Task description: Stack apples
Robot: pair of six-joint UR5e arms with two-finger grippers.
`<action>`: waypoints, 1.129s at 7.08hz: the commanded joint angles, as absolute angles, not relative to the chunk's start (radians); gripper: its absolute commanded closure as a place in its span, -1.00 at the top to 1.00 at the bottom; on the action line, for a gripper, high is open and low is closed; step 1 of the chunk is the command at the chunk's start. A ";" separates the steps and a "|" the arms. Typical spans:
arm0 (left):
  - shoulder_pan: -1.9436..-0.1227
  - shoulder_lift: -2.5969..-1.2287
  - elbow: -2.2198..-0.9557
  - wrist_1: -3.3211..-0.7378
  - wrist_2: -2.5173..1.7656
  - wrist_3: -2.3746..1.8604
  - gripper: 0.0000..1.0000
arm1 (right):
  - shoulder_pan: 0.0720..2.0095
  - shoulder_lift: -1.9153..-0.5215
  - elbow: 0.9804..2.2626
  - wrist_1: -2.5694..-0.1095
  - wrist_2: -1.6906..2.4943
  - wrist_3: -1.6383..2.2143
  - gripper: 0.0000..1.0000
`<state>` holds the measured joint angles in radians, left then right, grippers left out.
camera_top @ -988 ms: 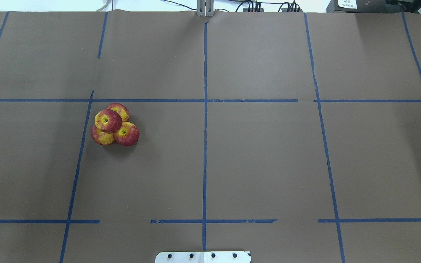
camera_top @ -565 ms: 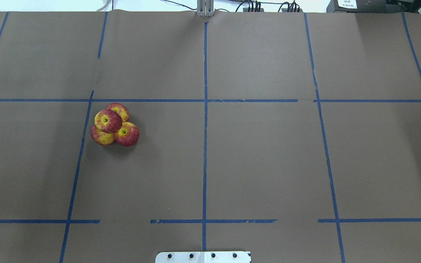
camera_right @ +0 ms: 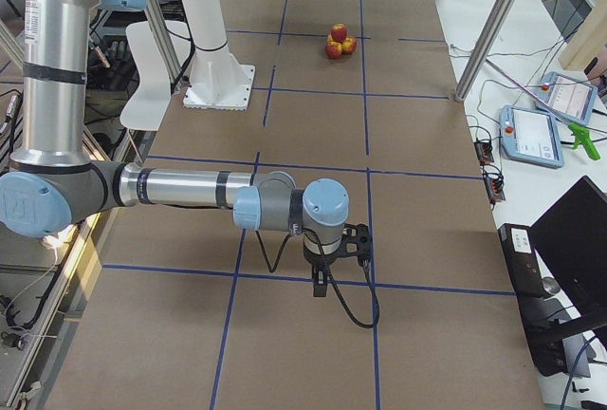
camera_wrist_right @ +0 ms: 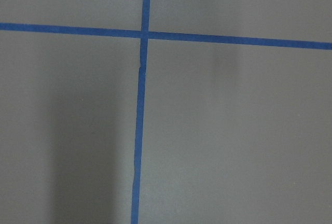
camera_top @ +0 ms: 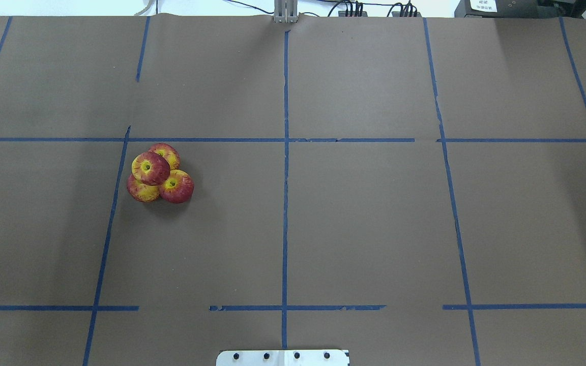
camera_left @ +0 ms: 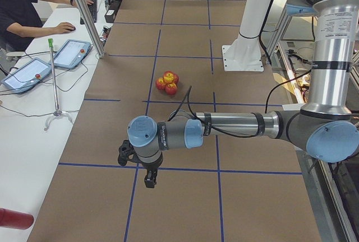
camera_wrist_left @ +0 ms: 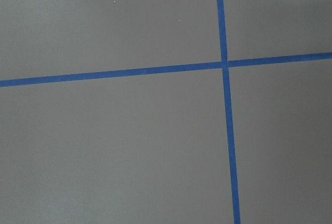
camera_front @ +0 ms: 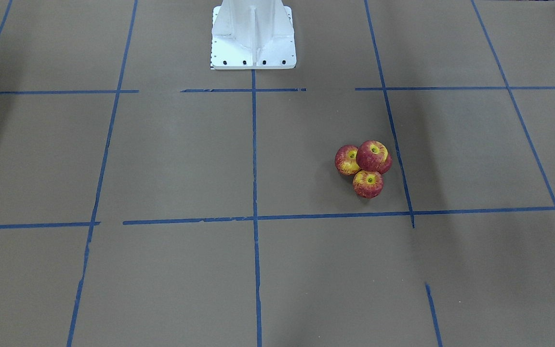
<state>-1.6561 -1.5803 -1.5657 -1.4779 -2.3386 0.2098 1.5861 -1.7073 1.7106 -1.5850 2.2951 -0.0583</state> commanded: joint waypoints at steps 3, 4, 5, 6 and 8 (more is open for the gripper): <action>-1.652 -1.589 -1.562 -1.525 -2.344 0.212 1.00 | 1.586 -1.707 1.710 -1.585 2.296 -0.058 1.00; -1.651 -1.589 -1.560 -1.529 -2.344 0.213 1.00 | 1.586 -1.707 1.712 -1.585 2.295 -0.058 1.00; -1.651 -1.588 -1.548 -1.529 -2.336 0.215 1.00 | 1.586 -1.707 1.710 -1.586 2.295 -0.058 1.00; -1.651 -1.588 -1.540 -1.531 -2.342 0.215 1.00 | 1.586 -1.707 1.712 -1.586 2.296 -0.058 1.00; -1.651 -1.588 -1.545 -1.526 -2.344 0.213 1.00 | 1.586 -1.707 1.710 -1.585 2.295 -0.058 1.00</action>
